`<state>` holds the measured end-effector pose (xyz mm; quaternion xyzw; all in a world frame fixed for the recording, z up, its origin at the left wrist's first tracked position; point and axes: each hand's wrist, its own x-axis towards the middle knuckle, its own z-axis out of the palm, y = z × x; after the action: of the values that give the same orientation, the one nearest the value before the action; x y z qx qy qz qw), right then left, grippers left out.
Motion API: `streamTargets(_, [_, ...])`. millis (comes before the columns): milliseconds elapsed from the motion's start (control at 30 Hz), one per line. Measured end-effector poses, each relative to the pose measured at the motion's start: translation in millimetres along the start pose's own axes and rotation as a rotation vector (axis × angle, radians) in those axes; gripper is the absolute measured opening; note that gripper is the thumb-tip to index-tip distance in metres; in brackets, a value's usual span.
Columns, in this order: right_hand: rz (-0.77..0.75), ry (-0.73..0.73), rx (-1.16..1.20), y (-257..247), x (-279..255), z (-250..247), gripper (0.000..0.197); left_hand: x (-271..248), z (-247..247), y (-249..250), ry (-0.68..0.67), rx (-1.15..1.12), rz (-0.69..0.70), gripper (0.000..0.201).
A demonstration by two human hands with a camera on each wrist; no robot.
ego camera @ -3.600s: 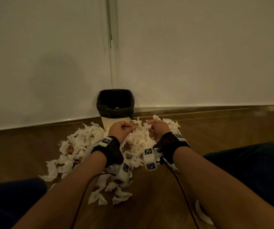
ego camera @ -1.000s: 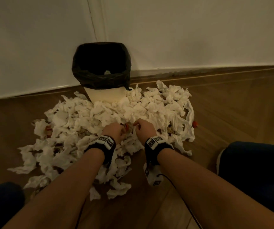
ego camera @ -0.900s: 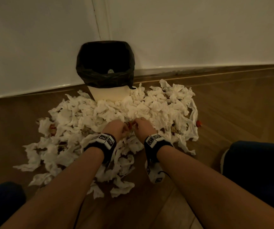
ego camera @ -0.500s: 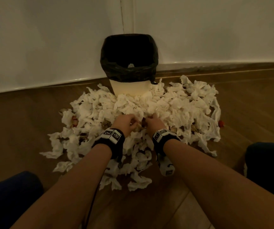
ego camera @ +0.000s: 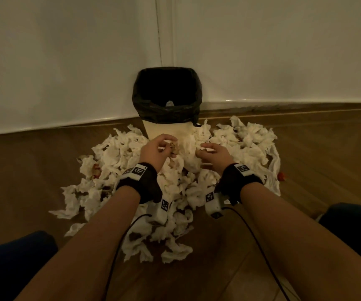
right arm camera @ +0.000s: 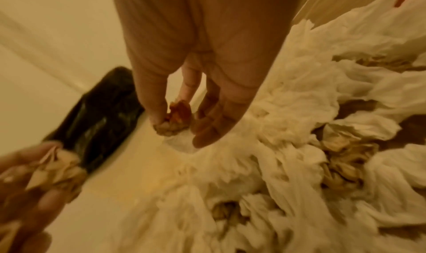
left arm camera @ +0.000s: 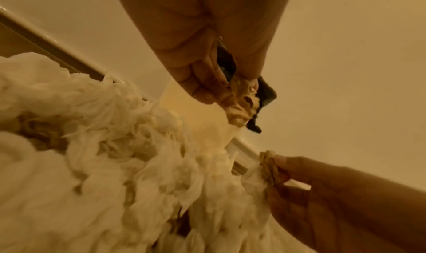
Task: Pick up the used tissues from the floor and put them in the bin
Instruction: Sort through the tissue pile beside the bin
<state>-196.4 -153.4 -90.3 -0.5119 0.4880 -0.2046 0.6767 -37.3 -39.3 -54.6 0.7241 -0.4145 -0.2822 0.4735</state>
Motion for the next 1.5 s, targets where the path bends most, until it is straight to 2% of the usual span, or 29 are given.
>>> streamTargets(200, [-0.156,-0.182,0.447,-51,-17,-9,0.012,16,-17,35,0.198,-0.21,0.059,0.019])
streamTargets(300, [-0.25,-0.258,0.654,-93,-25,-5,0.014,28,-27,61,0.265,-0.29,0.146,0.015])
streamTargets(500, [-0.321,-0.387,0.988,-179,-32,22,0.018,60,-46,123,0.358,-0.391,0.306,0.011])
streamTargets(633, [-0.354,-0.44,1.018,-220,-24,43,0.02,87,-58,146,0.386,-0.384,0.333,0.01])
streamTargets(800, [-0.245,-0.338,0.938,-214,3,62,0.014,106,-53,128,0.401,-0.31,0.25,0.014])
streamTargets(900, [-0.184,-0.185,0.798,-190,20,68,0.01,109,-45,105,0.399,-0.206,0.199,0.018])
streamTargets(1033, [-0.077,0.007,0.597,-168,34,65,0.012,113,-43,80,0.292,0.0,0.065,0.029])
streamTargets(1100, [-0.014,0.056,0.591,-167,36,60,0.015,115,-45,74,0.239,0.022,0.022,0.033])
streamTargets(1200, [-0.019,0.104,0.625,-169,34,53,0.007,112,-47,74,0.229,-0.024,0.043,0.029])
streamTargets(1333, [-0.081,0.155,0.579,-164,22,39,0.008,96,-44,73,0.23,-0.092,0.097,0.021])
streamTargets(1500, [-0.053,0.237,0.494,-123,6,11,0.007,59,-26,57,0.161,-0.067,0.079,0.02])
